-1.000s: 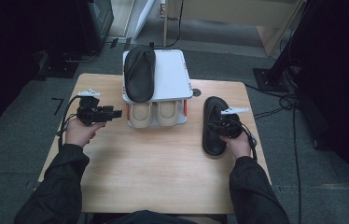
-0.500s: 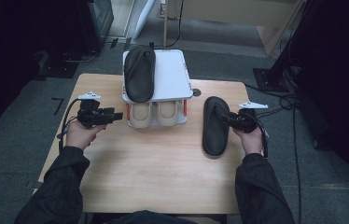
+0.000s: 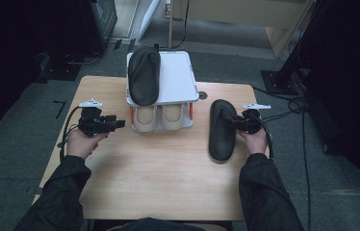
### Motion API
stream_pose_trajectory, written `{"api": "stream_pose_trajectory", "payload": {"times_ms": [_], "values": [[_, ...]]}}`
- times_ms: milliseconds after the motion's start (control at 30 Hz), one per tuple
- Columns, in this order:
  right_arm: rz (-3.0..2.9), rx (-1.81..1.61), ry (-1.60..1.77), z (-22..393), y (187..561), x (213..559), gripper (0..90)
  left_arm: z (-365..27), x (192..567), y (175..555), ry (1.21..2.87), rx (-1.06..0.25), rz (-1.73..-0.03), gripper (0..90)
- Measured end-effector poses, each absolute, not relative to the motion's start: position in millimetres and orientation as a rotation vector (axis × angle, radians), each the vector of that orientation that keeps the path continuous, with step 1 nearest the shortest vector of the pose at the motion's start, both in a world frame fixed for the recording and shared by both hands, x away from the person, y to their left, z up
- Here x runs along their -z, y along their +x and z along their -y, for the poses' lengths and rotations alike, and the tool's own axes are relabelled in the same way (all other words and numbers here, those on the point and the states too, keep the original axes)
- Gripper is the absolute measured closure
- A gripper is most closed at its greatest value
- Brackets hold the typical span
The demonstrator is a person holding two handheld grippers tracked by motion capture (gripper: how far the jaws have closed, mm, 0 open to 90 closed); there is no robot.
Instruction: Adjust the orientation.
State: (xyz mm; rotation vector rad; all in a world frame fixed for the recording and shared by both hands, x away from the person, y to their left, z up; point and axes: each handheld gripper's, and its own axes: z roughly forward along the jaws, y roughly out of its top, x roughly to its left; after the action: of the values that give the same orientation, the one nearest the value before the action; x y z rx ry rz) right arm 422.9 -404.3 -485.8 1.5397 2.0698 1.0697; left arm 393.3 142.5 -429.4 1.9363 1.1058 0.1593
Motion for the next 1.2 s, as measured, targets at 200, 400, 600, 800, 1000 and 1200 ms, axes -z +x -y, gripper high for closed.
{"api": "stream_pose_trajectory", "payload": {"times_ms": [200,400,600,800,1000,1200], "values": [[-2.056,-1.073,1.565,403.4,425.5,488.9,63.0,-138.2,431.3,393.2,1.947,-0.15,-1.092,45.5],[-2.02,-1.06,1.637,400.4,426.2,486.6,66.9,-138.0,433.5,393.3,1.96,-0.161,-1.101,46.0],[-2.003,-1.025,1.696,394.7,427.0,481.9,70.3,-139.5,432.3,392.6,1.947,-0.167,-1.089,46.2],[-2.002,-1.022,1.708,392.1,425.8,476.6,70.2,-140.6,433.8,392.3,1.949,-0.163,-1.083,46.1],[-2.025,-0.992,1.716,390.4,427.6,474.3,70.2,-140.7,434.0,392.9,1.931,-0.153,-1.079,45.5],[-2.058,-0.962,1.683,385.6,432.0,462.2,70.0,-140.2,435.5,395.3,1.937,-0.132,-1.073,44.7]]}}
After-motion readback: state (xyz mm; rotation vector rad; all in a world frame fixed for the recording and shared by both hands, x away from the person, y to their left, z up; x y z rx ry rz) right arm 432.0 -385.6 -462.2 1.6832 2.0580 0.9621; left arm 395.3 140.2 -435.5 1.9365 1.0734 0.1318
